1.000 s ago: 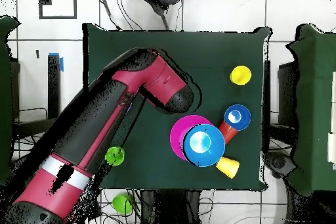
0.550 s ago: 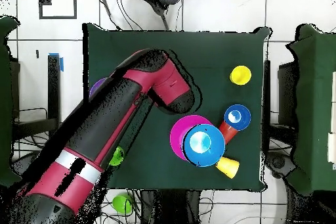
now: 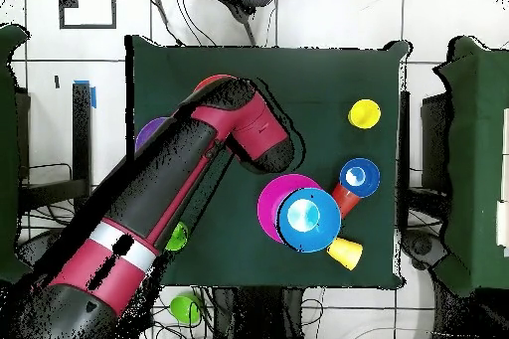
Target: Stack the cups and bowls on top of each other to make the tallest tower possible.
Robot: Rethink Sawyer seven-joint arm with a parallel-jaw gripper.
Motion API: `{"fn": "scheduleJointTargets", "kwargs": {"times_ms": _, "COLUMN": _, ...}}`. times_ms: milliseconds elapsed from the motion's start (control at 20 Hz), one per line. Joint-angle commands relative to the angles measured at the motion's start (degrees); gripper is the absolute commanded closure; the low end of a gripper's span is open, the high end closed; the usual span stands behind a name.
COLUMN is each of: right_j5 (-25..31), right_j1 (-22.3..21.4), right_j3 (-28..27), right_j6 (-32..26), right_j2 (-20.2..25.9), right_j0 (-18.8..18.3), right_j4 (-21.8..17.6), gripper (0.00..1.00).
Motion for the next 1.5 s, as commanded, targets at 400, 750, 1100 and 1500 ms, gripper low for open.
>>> {"fn": "scheduleJointTargets", "kwargs": {"times_ms": 400, "right_j5": 4.3, "right_j1": 8.0, "right_j3": -5.6, "right_j6": -7.9, "right_j2": 6.4, "right_j0": 1.3, "right_j4": -2.9, "gripper": 0.0}}
{"fn": "scheduleJointTargets", "kwargs": {"times_ms": 750, "right_j5": 4.3, "right_j1": 8.6, "right_j3": -5.7, "right_j6": -8.2, "right_j2": 5.9, "right_j0": 1.3, "right_j4": -2.3, "gripper": 0.0}}
{"fn": "scheduleJointTargets", "kwargs": {"times_ms": 1100, "right_j5": 2.3, "right_j1": 4.3, "right_j3": -3.0, "right_j6": -11.8, "right_j2": 7.4, "right_j0": 0.1, "right_j4": 0.8, "gripper": 0.0}}
{"fn": "scheduleJointTargets", "kwargs": {"times_ms": 1500, "right_j5": 0.2, "right_j1": 3.2, "right_j3": -2.5, "right_j6": -9.5, "right_j2": 7.5, "right_j0": 1.0, "right_j4": -0.5, "gripper": 0.0}}
